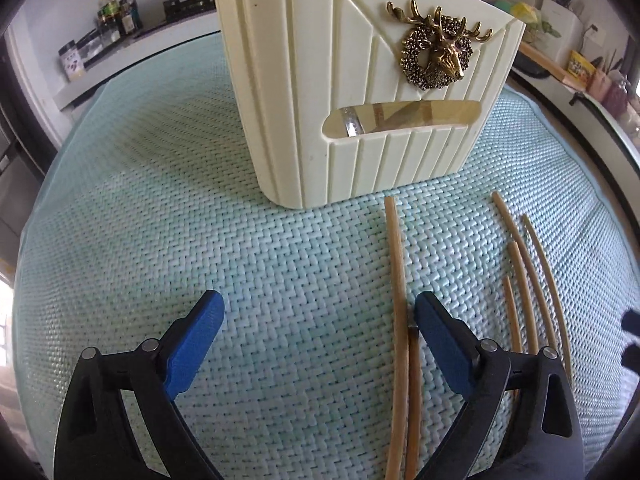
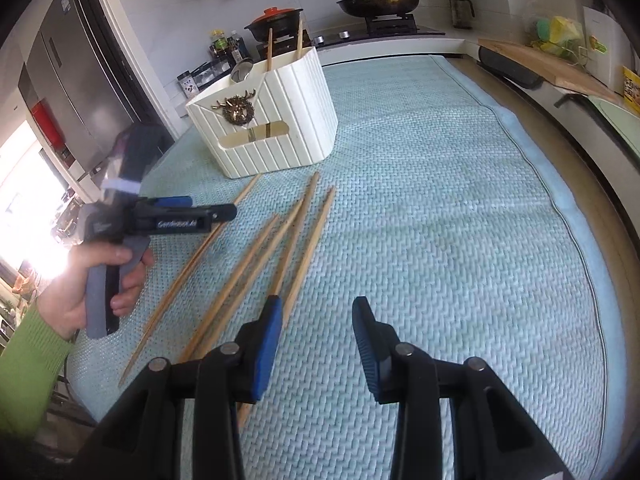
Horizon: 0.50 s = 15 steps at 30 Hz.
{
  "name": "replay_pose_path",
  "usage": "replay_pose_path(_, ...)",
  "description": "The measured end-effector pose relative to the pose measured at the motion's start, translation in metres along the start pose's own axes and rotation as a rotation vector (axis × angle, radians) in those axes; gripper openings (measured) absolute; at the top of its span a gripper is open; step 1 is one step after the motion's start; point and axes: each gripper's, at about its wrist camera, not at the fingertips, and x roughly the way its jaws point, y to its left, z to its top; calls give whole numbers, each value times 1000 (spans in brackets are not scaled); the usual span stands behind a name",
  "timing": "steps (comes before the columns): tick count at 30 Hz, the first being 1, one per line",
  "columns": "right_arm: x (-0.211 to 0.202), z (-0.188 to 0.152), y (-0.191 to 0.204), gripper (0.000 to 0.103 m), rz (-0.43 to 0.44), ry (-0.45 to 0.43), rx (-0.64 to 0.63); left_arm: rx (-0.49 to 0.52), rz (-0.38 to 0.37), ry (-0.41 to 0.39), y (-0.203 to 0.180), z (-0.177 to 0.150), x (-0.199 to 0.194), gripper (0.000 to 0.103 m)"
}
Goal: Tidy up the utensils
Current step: 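Close the right tool on one chopstick while the left tool closes on another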
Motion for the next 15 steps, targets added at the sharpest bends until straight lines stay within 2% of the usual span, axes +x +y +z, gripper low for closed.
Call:
replay_pose_path(6,73,61,0,36,17,171,27,31,-20,18,8,-12,-7,90)
replay_pose_path(9,96,76,7,29,-20,241,3,51,-34,31,11,-10,-9,90)
replay_pose_path(13,108,87,17,23,-72,276,-45,30,-50,41,4,9,-3,90)
replay_pose_path(15,112,89,21,23,-77,286,-48,7,-70,45,5,14,-1,86)
